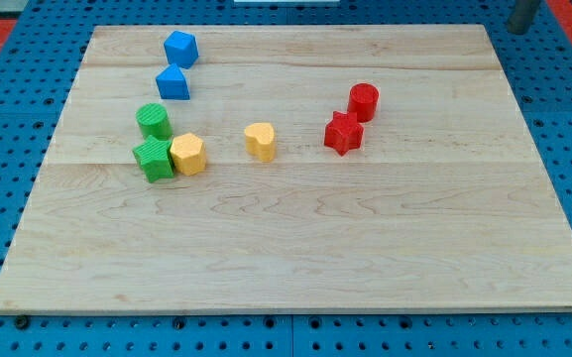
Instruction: Place your arm parallel to the right of the red circle
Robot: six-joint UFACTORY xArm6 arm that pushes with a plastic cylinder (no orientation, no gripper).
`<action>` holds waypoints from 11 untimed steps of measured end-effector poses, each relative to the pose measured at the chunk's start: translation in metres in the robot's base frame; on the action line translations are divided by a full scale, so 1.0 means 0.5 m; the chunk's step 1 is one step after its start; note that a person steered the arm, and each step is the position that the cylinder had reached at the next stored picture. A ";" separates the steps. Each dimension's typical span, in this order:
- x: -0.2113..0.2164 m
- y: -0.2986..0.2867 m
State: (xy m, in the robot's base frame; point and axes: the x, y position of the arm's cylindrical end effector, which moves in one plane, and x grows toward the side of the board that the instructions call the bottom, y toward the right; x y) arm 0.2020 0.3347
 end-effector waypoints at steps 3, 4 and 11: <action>0.000 -0.269; 0.000 -0.351; -0.001 -0.352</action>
State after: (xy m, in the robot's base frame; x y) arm 0.2016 0.1585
